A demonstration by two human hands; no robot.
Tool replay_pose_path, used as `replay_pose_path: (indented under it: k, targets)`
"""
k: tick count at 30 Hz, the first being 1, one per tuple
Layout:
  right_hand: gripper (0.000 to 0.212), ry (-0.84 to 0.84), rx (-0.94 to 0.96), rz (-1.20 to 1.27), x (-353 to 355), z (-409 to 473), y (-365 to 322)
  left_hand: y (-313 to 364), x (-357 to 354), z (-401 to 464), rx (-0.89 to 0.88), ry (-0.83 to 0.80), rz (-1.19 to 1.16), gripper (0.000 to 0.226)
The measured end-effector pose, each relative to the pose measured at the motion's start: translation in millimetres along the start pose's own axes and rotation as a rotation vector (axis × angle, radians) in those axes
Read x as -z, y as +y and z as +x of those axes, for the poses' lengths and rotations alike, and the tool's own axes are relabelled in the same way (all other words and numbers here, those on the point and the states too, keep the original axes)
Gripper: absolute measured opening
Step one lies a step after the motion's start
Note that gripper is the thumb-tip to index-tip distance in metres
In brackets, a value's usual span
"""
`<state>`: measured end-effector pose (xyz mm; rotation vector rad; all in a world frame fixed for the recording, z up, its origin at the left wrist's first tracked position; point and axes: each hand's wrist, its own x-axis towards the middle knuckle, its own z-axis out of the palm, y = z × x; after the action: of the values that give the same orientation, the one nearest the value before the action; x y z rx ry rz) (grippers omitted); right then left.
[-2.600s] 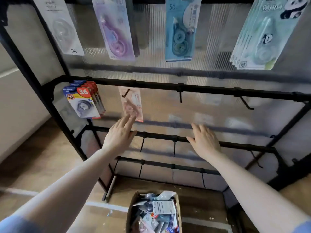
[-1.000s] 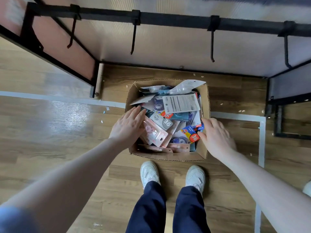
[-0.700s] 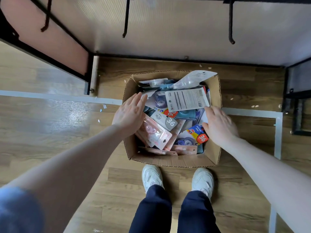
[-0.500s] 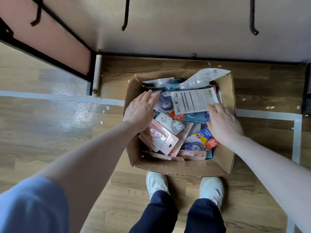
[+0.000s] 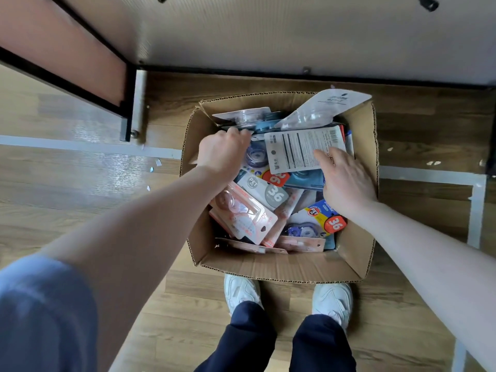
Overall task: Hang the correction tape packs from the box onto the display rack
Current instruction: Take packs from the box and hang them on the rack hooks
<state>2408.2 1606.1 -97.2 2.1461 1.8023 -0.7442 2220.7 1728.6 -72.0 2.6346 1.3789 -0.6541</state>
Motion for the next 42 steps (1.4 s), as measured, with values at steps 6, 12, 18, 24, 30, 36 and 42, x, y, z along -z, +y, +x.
replay_pose_path:
  k: [6, 12, 18, 24, 30, 36, 42]
  targets:
    - [0.049, 0.013, 0.013, 0.070, 0.4, 6.1, -18.9, 4.5, 4.3, -8.1, 0.077, -0.102, -0.002, 0.029]
    - [0.080, -0.043, -0.090, 0.068, 1.6, 14.3, -37.7, -9.6, -5.5, -27.4, 0.209, -0.157, -0.166, 0.040]
    - [0.102, -0.096, -0.189, 0.036, 4.6, 20.6, -59.6, 2.6, -7.6, -27.5, 0.177, -0.249, -0.153, 0.052]
    - [0.106, -0.001, -0.197, 0.067, -2.7, 27.5, -73.3, -1.7, -14.9, -20.8, 0.251, -0.288, -0.181, 0.036]
    - [0.102, 0.034, -0.187, 0.028, -5.8, 34.5, -72.0, -2.8, -20.5, -17.4, 0.213, -0.223, -0.196, 0.034]
    - [0.091, 0.015, -0.144, 0.043, -4.1, 28.4, -65.5, -5.9, -16.6, -20.3, 0.209, -0.242, -0.249, 0.030]
    - [0.069, -0.034, -0.076, 0.093, 6.2, 8.0, -64.0, -14.7, -13.6, -36.5, 0.356, -0.262, -0.455, 0.047]
